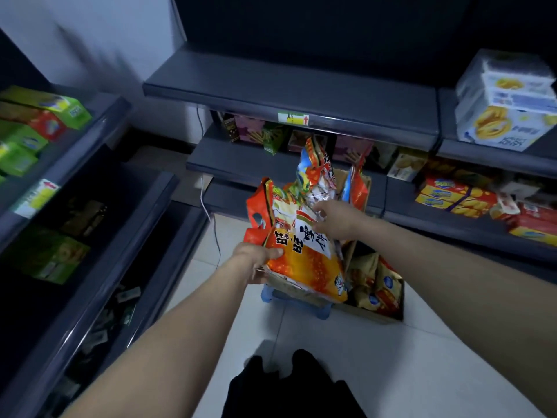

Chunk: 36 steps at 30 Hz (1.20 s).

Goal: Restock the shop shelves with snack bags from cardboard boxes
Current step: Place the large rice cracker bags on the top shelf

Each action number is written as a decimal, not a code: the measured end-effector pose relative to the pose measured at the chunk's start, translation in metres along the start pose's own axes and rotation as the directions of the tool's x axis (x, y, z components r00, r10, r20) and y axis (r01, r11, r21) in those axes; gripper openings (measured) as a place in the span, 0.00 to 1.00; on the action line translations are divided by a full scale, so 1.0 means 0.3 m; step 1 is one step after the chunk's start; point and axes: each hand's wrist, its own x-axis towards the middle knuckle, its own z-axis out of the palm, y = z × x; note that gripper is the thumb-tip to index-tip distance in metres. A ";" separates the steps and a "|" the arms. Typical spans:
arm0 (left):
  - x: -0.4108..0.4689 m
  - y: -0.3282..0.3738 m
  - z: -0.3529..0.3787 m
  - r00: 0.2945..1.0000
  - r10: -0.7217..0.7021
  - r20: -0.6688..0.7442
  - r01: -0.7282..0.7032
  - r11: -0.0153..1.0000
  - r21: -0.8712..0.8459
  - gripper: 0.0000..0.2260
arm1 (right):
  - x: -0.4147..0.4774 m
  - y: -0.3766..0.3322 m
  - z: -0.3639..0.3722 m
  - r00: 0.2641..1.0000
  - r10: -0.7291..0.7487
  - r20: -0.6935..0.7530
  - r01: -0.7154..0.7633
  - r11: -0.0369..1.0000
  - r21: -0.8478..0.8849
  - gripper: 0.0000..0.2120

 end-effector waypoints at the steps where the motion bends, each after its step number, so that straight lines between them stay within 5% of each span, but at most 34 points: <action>1: 0.004 -0.002 0.002 1.000 0.019 -0.014 -0.019 1.000 -0.005 0.17 | 0.006 0.003 -0.003 1.000 0.003 0.002 -0.003 1.000 0.003 0.28; 10: -0.056 0.112 0.001 0.935 0.341 -0.096 -0.323 0.933 0.159 0.16 | 0.026 -0.005 -0.083 0.999 -0.038 -0.036 0.039 0.999 0.016 0.24; 16: -0.193 0.265 -0.182 0.797 0.584 -0.152 -0.549 0.807 0.218 0.15 | 0.053 -0.009 -0.184 1.000 -0.008 -0.028 0.015 0.970 0.241 0.41; 20: -0.314 0.348 -0.330 0.745 0.656 -0.125 -0.639 0.754 0.150 0.16 | 0.081 -0.037 -0.234 0.995 -0.064 -0.083 0.101 0.792 0.603 0.44; 24: -0.390 0.404 -0.447 0.699 0.706 -0.113 -0.696 0.708 0.119 0.14 | 0.081 -0.099 -0.326 0.987 -0.136 -0.080 0.147 0.609 0.780 0.28; 30: -0.369 0.500 -0.611 0.632 0.681 -0.370 -0.772 0.591 -0.232 0.13 | 0.079 -0.237 -0.468 0.979 -0.103 -0.176 0.203 0.399 0.894 0.23; 36: -0.337 0.652 -0.788 0.617 0.736 -0.277 -0.780 0.526 -0.341 0.26 | 0.105 -0.527 -0.611 0.893 0.006 -0.450 0.434 0.254 0.864 0.08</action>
